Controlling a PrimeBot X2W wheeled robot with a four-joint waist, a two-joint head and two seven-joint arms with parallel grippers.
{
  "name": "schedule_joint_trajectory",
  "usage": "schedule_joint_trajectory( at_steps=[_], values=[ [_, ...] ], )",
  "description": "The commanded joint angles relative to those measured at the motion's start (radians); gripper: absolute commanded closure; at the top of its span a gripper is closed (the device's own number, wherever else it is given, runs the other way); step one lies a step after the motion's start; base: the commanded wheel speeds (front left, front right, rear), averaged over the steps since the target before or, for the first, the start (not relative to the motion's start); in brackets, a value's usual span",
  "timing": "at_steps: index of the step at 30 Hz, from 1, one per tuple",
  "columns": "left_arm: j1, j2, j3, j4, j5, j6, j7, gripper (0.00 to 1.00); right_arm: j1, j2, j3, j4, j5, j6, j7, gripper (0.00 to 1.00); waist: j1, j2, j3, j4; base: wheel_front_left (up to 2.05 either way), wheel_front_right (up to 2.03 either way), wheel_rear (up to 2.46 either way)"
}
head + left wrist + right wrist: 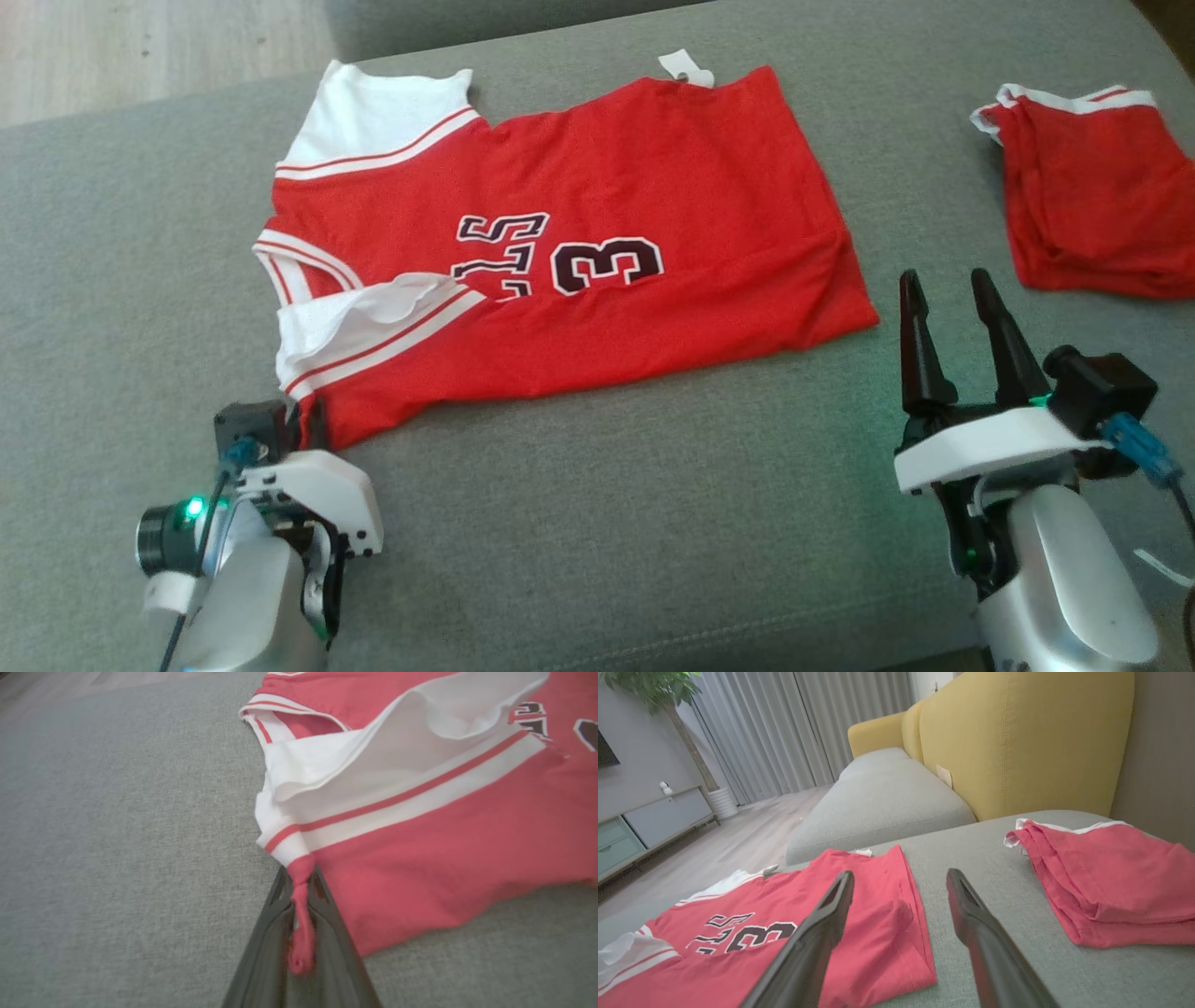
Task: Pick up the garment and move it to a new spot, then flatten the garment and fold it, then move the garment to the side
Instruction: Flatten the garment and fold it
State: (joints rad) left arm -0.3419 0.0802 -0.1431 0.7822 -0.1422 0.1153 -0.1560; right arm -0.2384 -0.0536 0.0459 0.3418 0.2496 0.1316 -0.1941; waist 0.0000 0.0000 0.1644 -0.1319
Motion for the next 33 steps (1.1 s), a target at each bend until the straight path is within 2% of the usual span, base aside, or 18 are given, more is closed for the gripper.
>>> schedule_joint_trajectory(
  at_steps=[1, 7, 14, 21, 24, 31, 32, 33],
  values=[
    [-0.014, 0.018, 0.024, -0.002, 0.004, 0.005, -0.005, 1.00, -0.038, 0.003, 0.014, -0.020, -0.015, -0.001, 0.008, 0.00, 0.0000, 0.0000, -0.001, 0.006, 0.00, 0.00, 0.00],
    [-0.018, 0.007, 0.008, -0.101, 0.005, 0.007, -0.085, 1.00, -0.077, 0.003, -0.034, 0.065, -0.050, -0.001, 0.108, 0.00, 0.0000, 0.0000, -0.002, 0.042, 0.00, 0.00, 0.00],
    [0.005, -0.004, -0.026, -0.255, 0.018, 0.000, -0.104, 1.00, -0.159, 0.003, -0.109, 0.234, -0.070, -0.001, 0.203, 0.00, 0.0000, 0.0000, 0.012, 0.088, 0.00, 0.00, 0.00],
    [0.029, -0.009, -0.061, -0.352, 0.029, -0.009, -0.105, 1.00, -0.255, 0.003, -0.142, 0.441, -0.072, -0.001, 0.218, 0.00, 0.0000, 0.0000, 0.030, 0.110, 0.00, 0.00, 0.00],
    [0.033, -0.010, -0.067, -0.359, 0.030, -0.010, -0.106, 1.00, -0.278, 0.003, -0.142, 0.489, -0.064, -0.001, 0.214, 0.00, 0.0000, 0.0000, 0.035, 0.111, 0.00, 0.00, 0.00],
    [0.034, -0.009, -0.073, -0.359, 0.027, -0.009, -0.106, 1.00, -0.345, 0.003, -0.088, 0.629, -0.012, -0.001, 0.177, 0.00, 0.0000, 0.0000, 0.047, 0.108, 0.00, 0.00, 0.00],
    [0.034, -0.008, -0.072, -0.355, 0.026, -0.008, -0.106, 1.00, -0.352, 0.003, -0.075, 0.643, -0.002, -0.001, 0.168, 0.70, 0.0000, 0.0000, 0.047, 0.107, 0.00, 0.00, 0.00],
    [0.034, -0.006, -0.071, -0.351, 0.025, -0.008, -0.106, 1.00, -0.358, 0.003, -0.063, 0.655, 0.008, -0.001, 0.156, 1.00, 0.0000, 0.0000, 0.047, 0.107, 0.00, 0.00, 0.00]
  ],
)
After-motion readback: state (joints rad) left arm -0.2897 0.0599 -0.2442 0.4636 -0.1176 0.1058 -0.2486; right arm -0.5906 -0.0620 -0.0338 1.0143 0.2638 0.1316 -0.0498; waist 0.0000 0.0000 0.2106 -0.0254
